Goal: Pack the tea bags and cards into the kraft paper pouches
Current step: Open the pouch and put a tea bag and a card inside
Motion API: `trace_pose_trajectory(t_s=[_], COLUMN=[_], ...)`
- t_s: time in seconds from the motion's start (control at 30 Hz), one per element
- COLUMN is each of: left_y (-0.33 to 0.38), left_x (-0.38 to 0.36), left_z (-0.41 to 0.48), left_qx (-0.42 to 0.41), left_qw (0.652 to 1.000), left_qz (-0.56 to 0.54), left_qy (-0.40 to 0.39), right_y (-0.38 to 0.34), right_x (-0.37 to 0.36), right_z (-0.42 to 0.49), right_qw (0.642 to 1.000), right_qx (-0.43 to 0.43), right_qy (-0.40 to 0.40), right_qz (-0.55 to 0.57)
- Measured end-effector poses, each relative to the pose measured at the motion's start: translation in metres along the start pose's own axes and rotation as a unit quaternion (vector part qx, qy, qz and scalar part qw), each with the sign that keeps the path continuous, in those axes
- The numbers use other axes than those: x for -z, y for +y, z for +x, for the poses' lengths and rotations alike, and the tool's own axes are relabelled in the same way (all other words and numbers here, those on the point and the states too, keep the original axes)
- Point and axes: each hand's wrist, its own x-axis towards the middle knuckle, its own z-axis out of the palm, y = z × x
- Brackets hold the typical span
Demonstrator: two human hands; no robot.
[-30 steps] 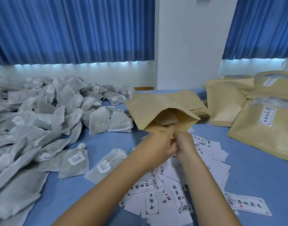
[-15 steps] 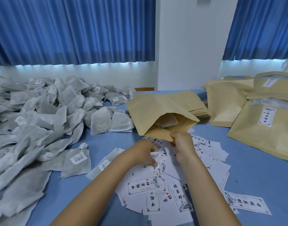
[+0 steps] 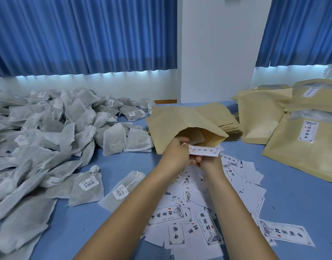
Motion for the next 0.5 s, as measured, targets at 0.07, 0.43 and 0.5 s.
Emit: trace_pose_trajectory(t_s=[0.07,0.43,0.5], left_y=[-0.001,0.022,0.007], left_x=[-0.015,-0.018,-0.021], left_z=[0.019,0.036,0.018], left_qx=[-0.024,-0.017,-0.119], left_qw=[0.991,0.919,0.852], left_qz=[0.111,0.385,0.483], left_qy=[0.072,0.089,0.166], right_y=[0.000,0.003,0.004], right_x=[0.004,0.012,0.011], right_z=[0.005,0.015,0.018], right_qw=[0.995,0.995,0.994], right_qx=[-0.053,-0.087,-0.096], right_qy=[0.024,0.005,-0.005], right_qz=[0.084,0.044,0.044])
